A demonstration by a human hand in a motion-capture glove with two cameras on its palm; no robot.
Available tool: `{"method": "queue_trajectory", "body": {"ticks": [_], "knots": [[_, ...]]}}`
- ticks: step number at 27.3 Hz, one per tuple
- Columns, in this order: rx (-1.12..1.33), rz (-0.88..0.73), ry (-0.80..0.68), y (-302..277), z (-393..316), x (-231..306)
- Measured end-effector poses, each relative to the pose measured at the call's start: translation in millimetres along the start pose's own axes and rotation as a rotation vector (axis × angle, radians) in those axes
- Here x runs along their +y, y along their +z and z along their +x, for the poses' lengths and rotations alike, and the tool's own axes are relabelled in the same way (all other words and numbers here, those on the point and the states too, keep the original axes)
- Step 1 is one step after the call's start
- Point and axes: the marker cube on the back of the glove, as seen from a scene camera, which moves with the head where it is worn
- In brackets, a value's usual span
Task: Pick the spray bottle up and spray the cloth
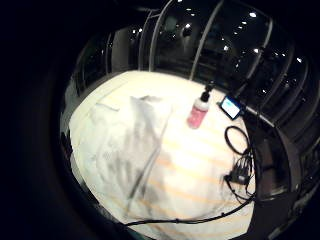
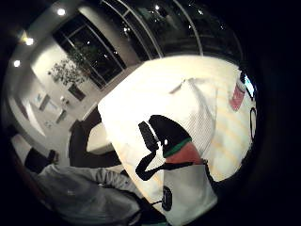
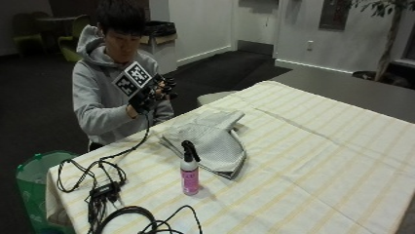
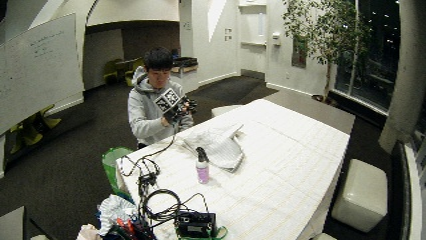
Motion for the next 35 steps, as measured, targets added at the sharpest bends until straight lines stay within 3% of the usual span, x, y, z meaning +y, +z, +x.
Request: {"method": "queue_trajectory", "body": {"ticks": [7,15,35], "knots": [[-0.079,0.077,0.137,4.7,51.1,12.6],[-0.080,0.031,0.250,30.9,98.2,-4.4],[-0.423,0.074,0.633,102.7,168.1,-45.4]]}}
